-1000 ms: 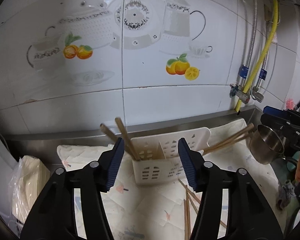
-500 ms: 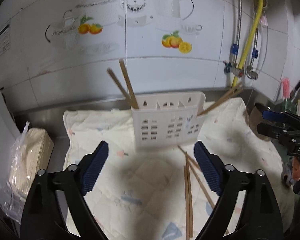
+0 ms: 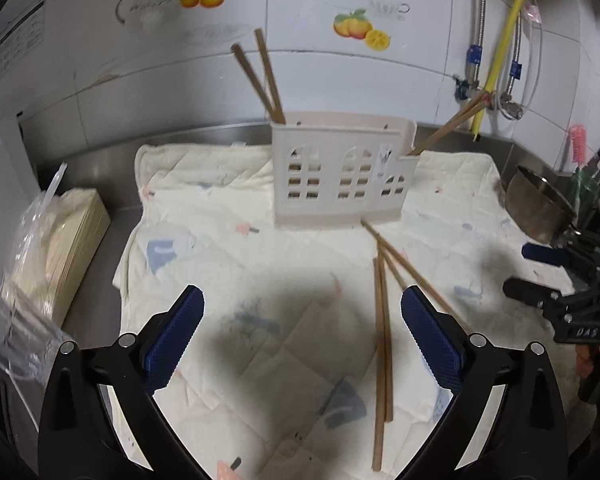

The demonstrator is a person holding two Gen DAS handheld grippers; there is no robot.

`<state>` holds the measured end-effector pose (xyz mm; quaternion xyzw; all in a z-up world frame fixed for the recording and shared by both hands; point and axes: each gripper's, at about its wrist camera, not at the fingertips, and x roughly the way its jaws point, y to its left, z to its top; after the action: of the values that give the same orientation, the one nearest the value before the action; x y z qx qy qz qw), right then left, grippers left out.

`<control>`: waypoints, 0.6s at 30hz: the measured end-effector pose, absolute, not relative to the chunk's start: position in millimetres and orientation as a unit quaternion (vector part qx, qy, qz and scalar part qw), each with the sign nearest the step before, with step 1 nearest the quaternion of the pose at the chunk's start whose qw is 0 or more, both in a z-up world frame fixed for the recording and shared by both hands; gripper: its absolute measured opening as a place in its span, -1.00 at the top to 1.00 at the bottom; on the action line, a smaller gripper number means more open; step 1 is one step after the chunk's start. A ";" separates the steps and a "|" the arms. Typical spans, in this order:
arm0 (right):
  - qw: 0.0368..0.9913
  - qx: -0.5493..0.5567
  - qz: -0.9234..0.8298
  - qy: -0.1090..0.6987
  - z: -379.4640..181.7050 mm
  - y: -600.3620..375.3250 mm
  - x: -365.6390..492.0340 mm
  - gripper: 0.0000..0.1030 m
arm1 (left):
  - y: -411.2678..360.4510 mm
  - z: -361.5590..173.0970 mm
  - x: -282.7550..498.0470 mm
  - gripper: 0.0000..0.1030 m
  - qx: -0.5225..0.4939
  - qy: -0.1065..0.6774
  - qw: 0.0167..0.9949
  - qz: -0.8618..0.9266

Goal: Organize utensils
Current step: 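Close the left gripper on a chopstick on the mat while the right gripper grasps another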

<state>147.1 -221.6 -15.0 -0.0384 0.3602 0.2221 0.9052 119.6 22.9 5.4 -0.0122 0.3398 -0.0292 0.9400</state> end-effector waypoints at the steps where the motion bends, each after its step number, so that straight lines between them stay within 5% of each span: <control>1: 0.904 -0.037 0.223 0.364 -19.2 -221.5 145.5 -0.53 | 24.2 1.9 117.2 -0.90 -0.014 0.343 0.939 -0.026; 10: 0.889 -0.056 0.224 0.396 -59.8 -208.1 133.8 -0.35 | 33.1 -13.0 105.5 -0.90 -0.018 0.357 0.934 -0.009; 18: 0.877 -0.055 0.234 0.416 -73.0 -199.8 137.9 0.14 | 38.7 -21.8 97.9 -0.90 -0.020 0.367 0.930 -0.004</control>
<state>137.9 -199.8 -73.0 -0.0550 0.4160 0.2337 0.8771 97.9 38.7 -21.8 -0.0197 0.3666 -0.0045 0.9301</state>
